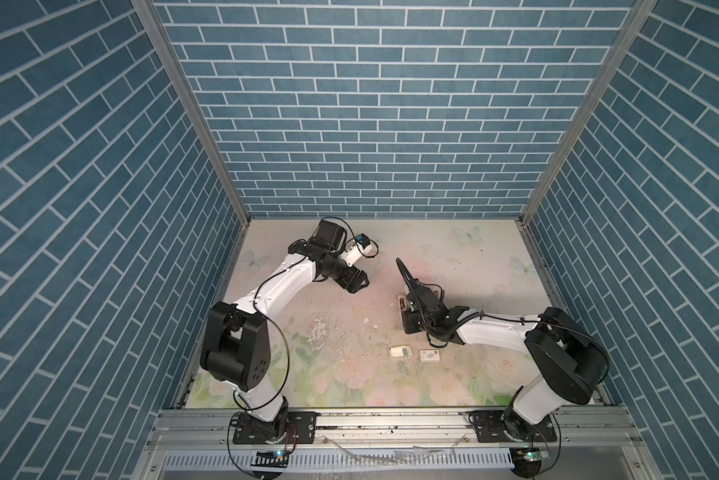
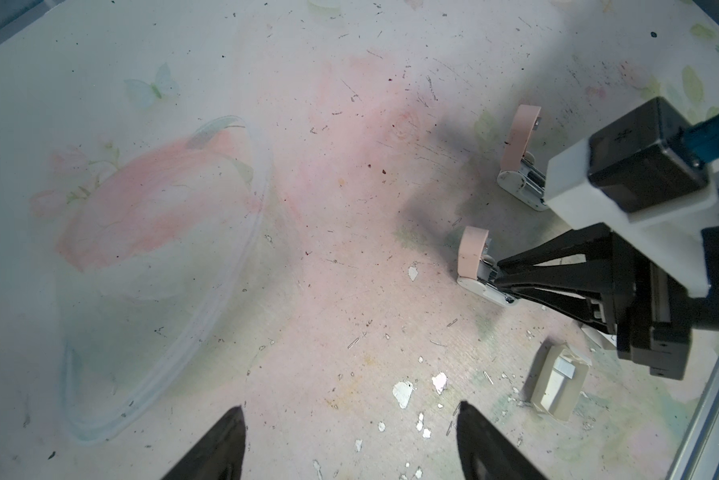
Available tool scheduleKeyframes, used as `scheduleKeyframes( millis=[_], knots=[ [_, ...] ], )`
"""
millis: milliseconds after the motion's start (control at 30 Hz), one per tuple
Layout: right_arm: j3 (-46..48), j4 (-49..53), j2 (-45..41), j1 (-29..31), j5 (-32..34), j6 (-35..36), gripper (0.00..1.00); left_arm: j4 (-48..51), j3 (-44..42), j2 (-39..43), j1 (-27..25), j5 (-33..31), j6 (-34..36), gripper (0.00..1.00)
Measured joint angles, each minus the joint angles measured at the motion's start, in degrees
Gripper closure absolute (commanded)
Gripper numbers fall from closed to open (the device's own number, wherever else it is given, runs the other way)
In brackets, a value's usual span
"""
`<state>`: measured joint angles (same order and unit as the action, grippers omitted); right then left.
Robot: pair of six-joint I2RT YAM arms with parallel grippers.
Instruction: Load the staples into the stapler
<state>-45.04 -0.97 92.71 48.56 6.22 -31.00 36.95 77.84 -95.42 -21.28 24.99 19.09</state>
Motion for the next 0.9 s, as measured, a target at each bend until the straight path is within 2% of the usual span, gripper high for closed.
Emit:
scheduleKeyframes(
  millis=[900],
  knots=[
    [0.00,-0.20,0.15,0.00,0.02,-0.02,0.87,-0.37,-0.44,0.00,0.00,0.20,0.00,0.19]
  ],
)
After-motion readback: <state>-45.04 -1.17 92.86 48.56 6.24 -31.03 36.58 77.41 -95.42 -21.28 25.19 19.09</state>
